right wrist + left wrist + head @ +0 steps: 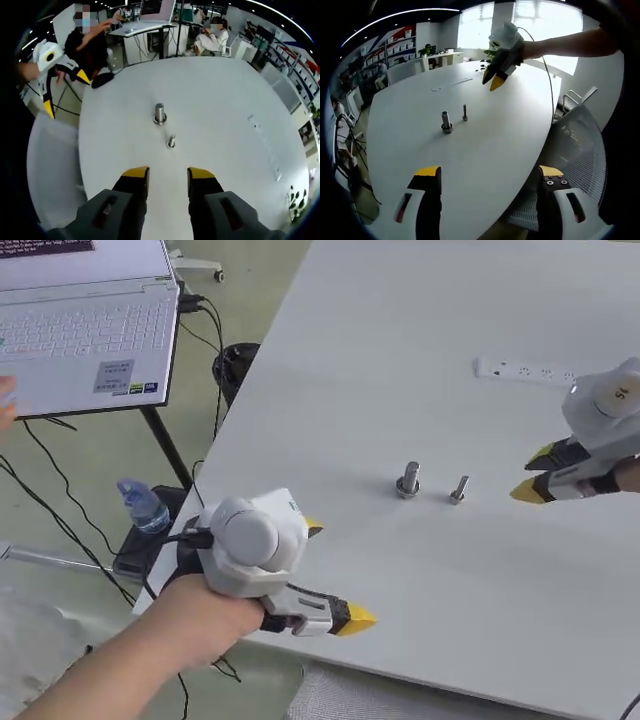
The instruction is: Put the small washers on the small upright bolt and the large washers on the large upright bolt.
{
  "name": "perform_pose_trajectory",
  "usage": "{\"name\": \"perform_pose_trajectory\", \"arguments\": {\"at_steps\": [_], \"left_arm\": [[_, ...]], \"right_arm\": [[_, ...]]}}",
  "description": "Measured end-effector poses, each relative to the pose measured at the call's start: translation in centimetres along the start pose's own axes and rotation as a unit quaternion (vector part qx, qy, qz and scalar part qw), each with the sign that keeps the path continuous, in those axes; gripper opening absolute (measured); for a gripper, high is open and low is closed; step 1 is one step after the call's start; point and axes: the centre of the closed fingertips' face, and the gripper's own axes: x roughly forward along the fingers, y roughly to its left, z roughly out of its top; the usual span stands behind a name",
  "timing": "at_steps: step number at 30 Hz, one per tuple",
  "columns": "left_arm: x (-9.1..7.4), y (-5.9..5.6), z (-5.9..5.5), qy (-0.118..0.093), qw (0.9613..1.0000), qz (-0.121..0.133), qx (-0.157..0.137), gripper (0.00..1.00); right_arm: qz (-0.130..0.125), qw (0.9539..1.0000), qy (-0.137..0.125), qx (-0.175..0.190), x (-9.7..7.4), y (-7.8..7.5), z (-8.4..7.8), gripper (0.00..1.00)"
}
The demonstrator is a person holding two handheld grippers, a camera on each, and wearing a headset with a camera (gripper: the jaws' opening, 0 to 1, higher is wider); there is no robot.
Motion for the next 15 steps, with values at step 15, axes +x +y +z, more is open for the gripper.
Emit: {"name": "perform_pose_trajectory", "arguments": {"at_steps": [15], "left_arm": [[-0.4, -0.6, 1.6, -0.015, 0.9999, 0.004, -0.007, 0.78]], "right_arm": [[-0.029, 0.9915, -0.101, 0.076, -5.8, 2.1, -0.4, 0.40]]}}
